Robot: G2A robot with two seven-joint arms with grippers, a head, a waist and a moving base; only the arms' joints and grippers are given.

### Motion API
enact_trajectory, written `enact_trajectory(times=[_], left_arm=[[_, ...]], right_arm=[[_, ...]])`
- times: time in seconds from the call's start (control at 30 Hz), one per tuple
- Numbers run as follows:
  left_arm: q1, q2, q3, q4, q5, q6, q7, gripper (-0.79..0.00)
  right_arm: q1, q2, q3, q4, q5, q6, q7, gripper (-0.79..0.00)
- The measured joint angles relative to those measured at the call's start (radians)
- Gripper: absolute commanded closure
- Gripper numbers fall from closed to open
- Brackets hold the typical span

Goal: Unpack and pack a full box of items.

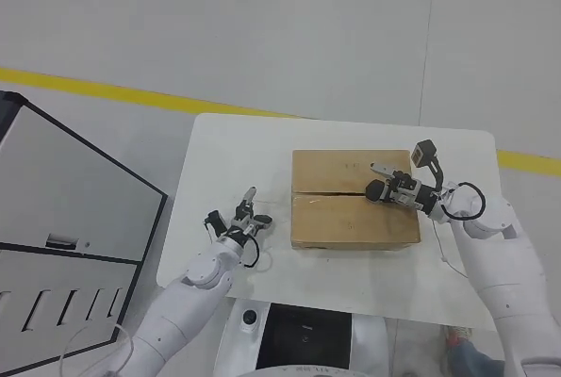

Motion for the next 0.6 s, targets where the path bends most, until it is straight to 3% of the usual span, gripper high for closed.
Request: enact_trajectory(times=[0.3,0.33,0.5,0.6], left_arm=[[-0.065,-0.044,0.058,0.095,0.020,-0.059,0.072,-0.785],[-0.074,-0.048,0.062,0.108,0.021,-0.063,0.075,-0.748],[-0.124,-0.069,0.077,0.185,0.031,-0.074,0.085,-0.785],[-0.137,-0.080,0.085,0.214,0.037,-0.083,0.096,-0.705]], right_arm=[[0.000,0.000,0.000,0.000,0.000,0.000,0.000,-0.785],[0.000,0.000,0.000,0.000,0.000,0.000,0.000,-0.785],[0.000,0.000,0.000,0.000,0.000,0.000,0.000,-0.785],[0.000,0.000,0.000,0.000,0.000,0.000,0.000,-0.785]])
